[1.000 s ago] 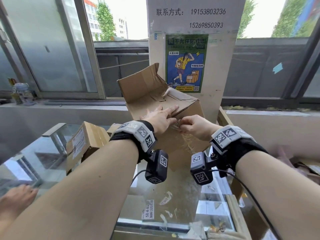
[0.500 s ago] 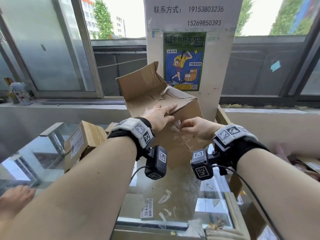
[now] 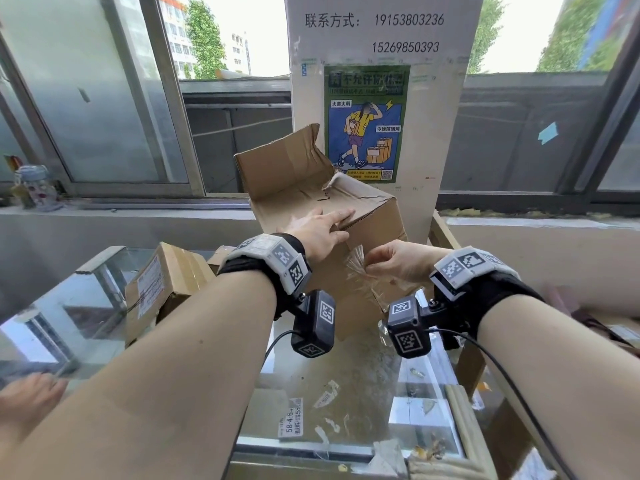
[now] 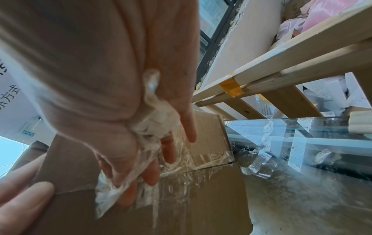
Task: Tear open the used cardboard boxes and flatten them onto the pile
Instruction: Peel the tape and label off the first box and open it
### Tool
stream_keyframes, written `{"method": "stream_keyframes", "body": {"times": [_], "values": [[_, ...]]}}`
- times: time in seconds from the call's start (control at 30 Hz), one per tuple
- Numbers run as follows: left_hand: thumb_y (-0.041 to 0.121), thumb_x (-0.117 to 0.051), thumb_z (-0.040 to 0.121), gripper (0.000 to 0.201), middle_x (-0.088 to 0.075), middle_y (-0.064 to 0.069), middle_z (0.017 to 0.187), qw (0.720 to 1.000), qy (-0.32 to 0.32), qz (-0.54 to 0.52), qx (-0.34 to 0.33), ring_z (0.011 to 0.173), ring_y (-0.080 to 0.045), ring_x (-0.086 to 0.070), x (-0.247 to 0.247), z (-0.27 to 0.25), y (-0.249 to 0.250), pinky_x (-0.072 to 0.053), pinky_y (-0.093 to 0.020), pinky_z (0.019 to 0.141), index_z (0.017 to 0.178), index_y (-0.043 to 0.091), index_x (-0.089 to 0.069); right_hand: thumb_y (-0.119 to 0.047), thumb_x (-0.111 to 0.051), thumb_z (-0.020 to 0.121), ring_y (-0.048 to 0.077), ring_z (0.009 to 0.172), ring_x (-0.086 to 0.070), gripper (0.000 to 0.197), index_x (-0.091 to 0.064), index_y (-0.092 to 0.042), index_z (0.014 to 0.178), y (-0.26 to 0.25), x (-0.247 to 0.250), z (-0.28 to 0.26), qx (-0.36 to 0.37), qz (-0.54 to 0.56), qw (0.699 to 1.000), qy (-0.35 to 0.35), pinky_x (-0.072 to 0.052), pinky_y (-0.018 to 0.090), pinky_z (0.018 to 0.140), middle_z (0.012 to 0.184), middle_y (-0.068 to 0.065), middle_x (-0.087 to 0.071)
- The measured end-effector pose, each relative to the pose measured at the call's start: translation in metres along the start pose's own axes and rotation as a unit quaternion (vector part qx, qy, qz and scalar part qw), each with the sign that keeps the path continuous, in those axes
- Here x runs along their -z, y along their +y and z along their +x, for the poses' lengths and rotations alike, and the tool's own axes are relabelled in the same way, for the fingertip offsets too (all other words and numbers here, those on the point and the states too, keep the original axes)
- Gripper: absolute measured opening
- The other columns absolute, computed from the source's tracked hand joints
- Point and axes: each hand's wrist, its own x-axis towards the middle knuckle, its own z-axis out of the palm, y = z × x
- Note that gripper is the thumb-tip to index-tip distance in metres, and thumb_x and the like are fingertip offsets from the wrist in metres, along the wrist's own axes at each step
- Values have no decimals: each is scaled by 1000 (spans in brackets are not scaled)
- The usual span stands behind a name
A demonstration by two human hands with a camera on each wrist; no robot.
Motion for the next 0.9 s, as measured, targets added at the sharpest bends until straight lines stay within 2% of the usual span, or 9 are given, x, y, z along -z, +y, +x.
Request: {"method": "stream_keyframes", "body": {"times": [0.1, 0.2, 0.3, 0.37, 0.47, 0.57, 0.67, 0.77, 0.9], "values": [[50, -39, 97, 49, -30, -6, 150, 1000, -1, -4, 0, 134, -39, -31, 1, 0, 0, -27, -51, 110, 142, 57, -20, -18, -51, 96, 6, 64, -50, 15, -66, -18, 94, -2, 0, -1, -14, -12, 1000, -16, -41, 17, 58, 78, -6, -59], [51, -39, 97, 48, -30, -5, 150, 1000, -1, -9, 6, 133, -40, -31, -1, 1, 0, -27, -52, 110, 140, 59, -20, -20, -55, 94, 1, 53, -50, 12, -66, -20, 90, -3, -1, -3, -35, -10, 999, -20, -38, 14, 48, 73, -7, -59], [51, -37, 97, 47, -26, -5, 153, 1000, 5, -8, 9, 135, -41, -28, -4, 0, 0, -25, -54, 110, 140, 60, -19, -26, -61, 88, 11, 67, -55, 19, -70, -13, 99, 4, -3, 0, -57, 8, 998, 11, -43, 21, 58, 84, 1, -66], [51, -37, 97, 47, -25, -5, 153, 1000, 4, -7, 9, 135, -41, -27, -5, 0, 0, -23, -54, 110, 140, 60, -19, -26, -63, 87, 12, 62, -56, 23, -68, -8, 100, 6, -7, 1, -55, 55, 997, 27, -45, 21, 54, 78, 3, -66], [51, -36, 98, 47, -24, -3, 153, 1000, 3, -2, 10, 134, -41, -27, -3, -1, 4, -24, -55, 109, 140, 59, -19, -7, -57, 91, 22, 70, -66, 14, -61, 0, 103, 4, -15, 2, -40, 228, 972, 30, -54, 27, 59, 86, 13, -70], [50, -35, 98, 47, -23, -2, 154, 1000, -4, 5, 13, 136, -42, -24, -2, -4, 12, -23, -56, 109, 141, 58, -18, 7, -39, 91, 13, 46, -46, 19, -53, -5, 85, 5, -19, 6, -41, 342, 937, 60, -32, 22, 42, 67, 8, -55], [50, -36, 98, 47, -20, -1, 156, 1000, -9, 6, 11, 137, -42, -21, -1, -4, 16, -21, -58, 109, 141, 59, -17, 6, -30, 90, 9, 40, -28, 22, -44, -10, 82, 9, -22, 10, -49, 376, 924, 58, -16, 16, 37, 57, 3, -39], [50, -36, 98, 47, -17, 1, 157, 1000, -11, 9, 13, 137, -42, -22, 0, -4, 16, -21, -57, 110, 141, 59, -17, -2, -30, 87, 11, 43, -27, 21, -39, -13, 71, 12, -23, 7, -79, 426, 900, 49, -16, 17, 36, 55, 2, -37], [50, -36, 99, 47, -17, 0, 157, 1000, -9, 11, 11, 138, -42, -21, 0, -5, 17, -20, -58, 110, 141, 59, -17, -28, -31, 85, 15, 51, -28, 23, -44, -15, 70, 10, -22, 1, -82, 507, 858, -6, -30, 22, 43, 58, 1, -31]]}}
